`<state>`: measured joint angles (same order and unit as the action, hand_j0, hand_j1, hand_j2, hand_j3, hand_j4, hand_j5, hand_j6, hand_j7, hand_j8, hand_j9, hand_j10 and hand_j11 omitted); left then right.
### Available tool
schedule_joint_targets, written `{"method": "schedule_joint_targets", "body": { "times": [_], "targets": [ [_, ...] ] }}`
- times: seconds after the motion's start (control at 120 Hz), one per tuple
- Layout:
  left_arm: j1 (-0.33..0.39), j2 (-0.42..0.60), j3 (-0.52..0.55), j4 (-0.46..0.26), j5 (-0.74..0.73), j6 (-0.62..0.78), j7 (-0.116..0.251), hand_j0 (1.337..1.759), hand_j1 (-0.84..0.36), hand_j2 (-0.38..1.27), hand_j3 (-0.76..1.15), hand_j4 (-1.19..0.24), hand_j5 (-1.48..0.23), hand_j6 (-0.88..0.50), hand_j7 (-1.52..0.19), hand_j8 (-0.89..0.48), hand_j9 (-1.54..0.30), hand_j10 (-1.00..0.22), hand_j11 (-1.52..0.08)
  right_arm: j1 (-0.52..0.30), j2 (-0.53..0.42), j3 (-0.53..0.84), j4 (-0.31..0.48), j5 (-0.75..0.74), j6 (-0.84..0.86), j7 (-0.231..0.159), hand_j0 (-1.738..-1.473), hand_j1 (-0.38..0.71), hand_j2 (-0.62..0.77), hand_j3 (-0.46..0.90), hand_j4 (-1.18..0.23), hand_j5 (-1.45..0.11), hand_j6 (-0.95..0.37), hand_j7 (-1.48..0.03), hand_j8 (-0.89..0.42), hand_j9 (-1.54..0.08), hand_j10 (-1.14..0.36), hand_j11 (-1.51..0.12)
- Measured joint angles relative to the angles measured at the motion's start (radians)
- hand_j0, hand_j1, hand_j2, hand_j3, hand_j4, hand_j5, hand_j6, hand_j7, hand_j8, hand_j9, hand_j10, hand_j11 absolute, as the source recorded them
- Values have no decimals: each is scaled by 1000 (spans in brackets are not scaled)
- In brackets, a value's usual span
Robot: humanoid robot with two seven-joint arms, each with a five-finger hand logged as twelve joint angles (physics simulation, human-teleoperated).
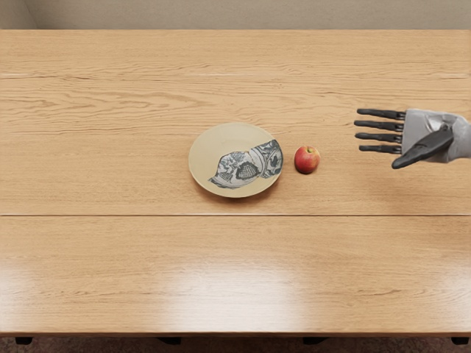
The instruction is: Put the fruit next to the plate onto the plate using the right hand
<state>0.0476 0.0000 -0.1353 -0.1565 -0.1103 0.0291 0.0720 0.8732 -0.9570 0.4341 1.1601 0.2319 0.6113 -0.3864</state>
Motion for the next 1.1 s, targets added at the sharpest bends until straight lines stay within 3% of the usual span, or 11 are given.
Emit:
{"method": "schedule_joint_targets", "body": {
  "times": [0.2,0.325,0.433,0.55,0.65,0.7,0.767,0.842,0.942,1.1],
  "targets": [
    [0,0,0,0,0,0,0,1658,73,47,0,-230,-299,-230,-299,-230,-299,-230,-299,56,1,9,0,-23,0,-29,-1658,-308,-6,0,-32,-45,-31,-45,-31,-45,-32,-45],
    [0,0,0,0,0,0,0,1658,73,46,0,-230,-299,-230,-299,-230,-299,-230,-299,96,29,98,10,-272,0,-36,-1658,-308,-6,0,-32,-45,-31,-45,-32,-45,-33,-45],
    [0,0,0,0,0,0,0,1658,73,46,0,-230,-299,-230,-299,-230,-299,-230,-299,110,61,142,103,-546,-23,-36,-1658,-308,-6,0,-34,-45,-33,-45,-33,-45,-34,-45],
    [0,0,0,0,0,0,0,1658,73,46,0,-230,-299,-230,-299,-230,-299,-230,-299,116,107,149,179,-770,-179,-45,-1658,-308,-6,0,-35,-45,-35,-45,-35,-45,-35,-45],
    [0,0,0,0,0,0,0,1658,73,46,0,-230,-299,-230,-299,-230,-299,-230,-299,120,152,137,199,-862,-305,-79,-1658,-308,-6,0,-36,-45,-36,-45,-36,-45,-36,-45],
    [0,0,0,0,0,0,0,1658,73,46,0,-230,-299,-230,-299,-230,-299,-230,-299,121,191,125,205,-915,-366,-128,-1658,-309,-6,0,-36,-45,-37,-45,-36,-45,-36,-45],
    [0,0,0,0,0,0,0,1658,73,46,0,-230,-299,-230,-299,-230,-299,-230,-299,131,241,94,211,-961,-447,-174,-1658,-308,-6,0,-37,-46,-38,-45,-37,-46,-36,-46],
    [0,0,0,0,0,0,0,1658,73,46,0,-230,-299,-230,-299,-230,-299,-230,-299,194,284,-21,216,-984,-573,-200,-1658,-308,-6,0,-38,-46,-39,-46,-38,-46,-37,-46],
    [0,0,0,0,0,0,0,1658,73,46,0,-230,-299,-230,-299,-230,-299,-230,-299,267,331,-153,216,-991,-709,-215,-1658,-307,-6,0,-39,-48,-40,-47,-39,-48,-38,-47],
    [0,0,0,0,0,0,0,1658,73,46,0,-230,-299,-230,-299,-230,-299,-230,-299,304,417,-271,208,-995,-857,-222,-1658,-305,-6,0,-40,-49,-41,-49,-40,-49,-39,-49]
  ]
}}
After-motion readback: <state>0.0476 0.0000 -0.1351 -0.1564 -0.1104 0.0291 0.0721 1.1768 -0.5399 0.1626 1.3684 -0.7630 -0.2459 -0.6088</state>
